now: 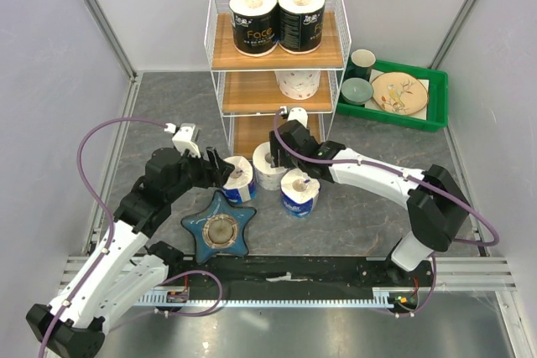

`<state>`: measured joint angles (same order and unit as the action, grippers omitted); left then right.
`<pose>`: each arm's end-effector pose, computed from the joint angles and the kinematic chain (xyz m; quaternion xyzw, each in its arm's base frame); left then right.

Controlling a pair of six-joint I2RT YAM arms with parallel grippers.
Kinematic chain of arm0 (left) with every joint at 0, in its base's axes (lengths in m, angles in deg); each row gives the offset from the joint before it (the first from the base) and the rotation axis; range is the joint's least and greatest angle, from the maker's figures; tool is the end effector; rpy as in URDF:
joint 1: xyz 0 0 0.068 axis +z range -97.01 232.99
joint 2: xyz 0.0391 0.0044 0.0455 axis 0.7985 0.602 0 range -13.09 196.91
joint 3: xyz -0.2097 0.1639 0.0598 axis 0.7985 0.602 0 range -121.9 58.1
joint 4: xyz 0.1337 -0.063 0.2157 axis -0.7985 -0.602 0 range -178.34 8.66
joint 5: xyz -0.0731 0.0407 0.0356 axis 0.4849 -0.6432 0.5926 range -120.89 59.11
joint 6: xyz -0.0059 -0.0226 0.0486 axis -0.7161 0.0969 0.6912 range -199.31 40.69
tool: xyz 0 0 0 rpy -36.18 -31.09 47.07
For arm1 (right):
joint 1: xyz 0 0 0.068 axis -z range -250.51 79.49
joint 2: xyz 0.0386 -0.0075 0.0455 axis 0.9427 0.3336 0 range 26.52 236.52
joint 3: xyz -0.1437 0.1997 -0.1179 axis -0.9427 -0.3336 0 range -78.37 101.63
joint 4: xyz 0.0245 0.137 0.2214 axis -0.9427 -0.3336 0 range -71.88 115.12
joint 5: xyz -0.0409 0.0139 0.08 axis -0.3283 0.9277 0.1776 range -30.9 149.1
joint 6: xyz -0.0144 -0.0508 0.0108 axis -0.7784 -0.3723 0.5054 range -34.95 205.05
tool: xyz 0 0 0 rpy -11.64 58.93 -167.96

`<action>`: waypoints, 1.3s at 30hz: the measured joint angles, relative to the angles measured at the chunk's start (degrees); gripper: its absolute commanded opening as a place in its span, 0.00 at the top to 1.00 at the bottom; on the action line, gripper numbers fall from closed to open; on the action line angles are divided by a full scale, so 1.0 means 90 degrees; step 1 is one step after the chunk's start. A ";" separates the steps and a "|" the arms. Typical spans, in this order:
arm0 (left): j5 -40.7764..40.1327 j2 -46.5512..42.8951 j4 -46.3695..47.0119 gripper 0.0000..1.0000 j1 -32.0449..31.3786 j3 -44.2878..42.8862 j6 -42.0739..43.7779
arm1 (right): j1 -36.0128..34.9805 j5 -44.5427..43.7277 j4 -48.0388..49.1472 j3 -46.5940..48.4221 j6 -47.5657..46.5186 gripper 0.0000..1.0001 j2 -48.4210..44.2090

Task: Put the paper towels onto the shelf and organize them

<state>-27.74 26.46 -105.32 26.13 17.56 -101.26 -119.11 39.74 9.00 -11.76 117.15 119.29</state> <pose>0.1431 -0.0746 0.3031 0.0508 0.8322 -0.2489 0.4929 0.2461 0.2612 0.2507 -0.0620 0.9020 0.1410 0.4034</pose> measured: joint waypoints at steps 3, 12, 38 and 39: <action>0.0002 -0.0010 0.0000 0.23 0.0017 0.0000 0.0000 | -0.0024 -0.0046 -0.0036 0.0010 -0.0002 0.33 0.0066; 0.0010 -0.0027 0.0000 0.23 0.0061 0.0000 -0.0002 | -0.0049 -0.0204 -0.0180 0.0107 -0.0044 0.49 0.0151; 0.0041 -0.0039 0.0002 0.23 0.0202 0.0000 -0.0002 | -0.0257 -0.0381 -0.0289 0.0216 -0.0066 0.70 -0.0886; 0.0044 -0.0039 0.0002 0.23 0.0221 0.0000 -0.0002 | -0.0260 -0.0379 -0.0289 0.0248 -0.0078 0.70 -0.0967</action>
<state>-27.34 26.11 -105.30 28.12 17.56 -101.29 -121.45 36.33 6.40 -9.53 116.45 110.60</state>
